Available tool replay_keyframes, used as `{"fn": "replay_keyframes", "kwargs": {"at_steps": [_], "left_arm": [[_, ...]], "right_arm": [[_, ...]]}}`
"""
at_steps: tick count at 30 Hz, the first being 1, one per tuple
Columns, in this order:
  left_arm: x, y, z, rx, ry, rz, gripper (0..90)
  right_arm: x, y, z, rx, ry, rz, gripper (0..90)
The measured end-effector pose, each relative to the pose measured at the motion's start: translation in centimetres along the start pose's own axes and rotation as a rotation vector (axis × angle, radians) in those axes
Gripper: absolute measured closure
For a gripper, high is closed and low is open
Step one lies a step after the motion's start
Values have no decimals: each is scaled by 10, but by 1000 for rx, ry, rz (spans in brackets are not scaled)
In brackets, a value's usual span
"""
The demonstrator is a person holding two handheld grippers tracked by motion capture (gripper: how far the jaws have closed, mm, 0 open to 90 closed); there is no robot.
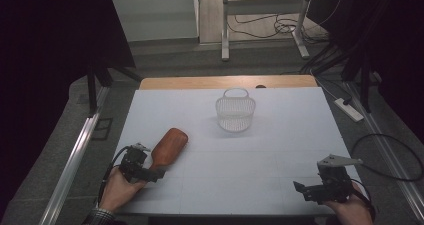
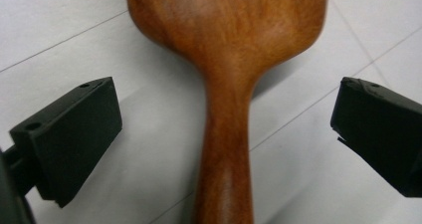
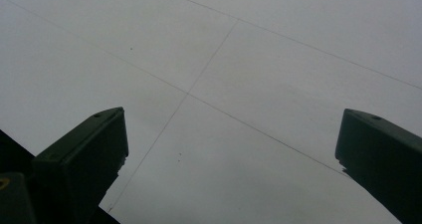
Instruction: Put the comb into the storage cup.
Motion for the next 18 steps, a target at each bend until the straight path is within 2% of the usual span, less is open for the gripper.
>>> {"fn": "replay_keyframes", "kwargs": {"at_steps": [3,6,10,12,13,15,18], "left_arm": [[1,1,0,5,18,-19,39],[3,1,-1,-17,36,-43,106],[4,1,0,-20,50,-48,256],[4,0,1,-21,47,-50,335],[3,0,1,-15,39,-46,335],[3,1,3,-9,36,-45,422],[3,1,2,-12,32,-46,483]], "right_arm": [[0,0,0,-2,-1,3,2],[0,0,0,-2,-1,3,2],[0,0,0,-3,-1,4,2],[0,0,0,-3,-2,5,2],[0,0,0,-2,-2,5,2],[0,0,0,-2,-2,5,2],[0,0,0,-3,-1,5,2]]}}
Point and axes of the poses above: each handheld gripper's, and its own axes: z roughly backward along the jaws, y roughly out of its top, x roughly to its right, the point moved 1 cm from there along -z, roughly forward along the jaws, and after that the axes turned 5 degrees about -y, right-handed, at the moved point
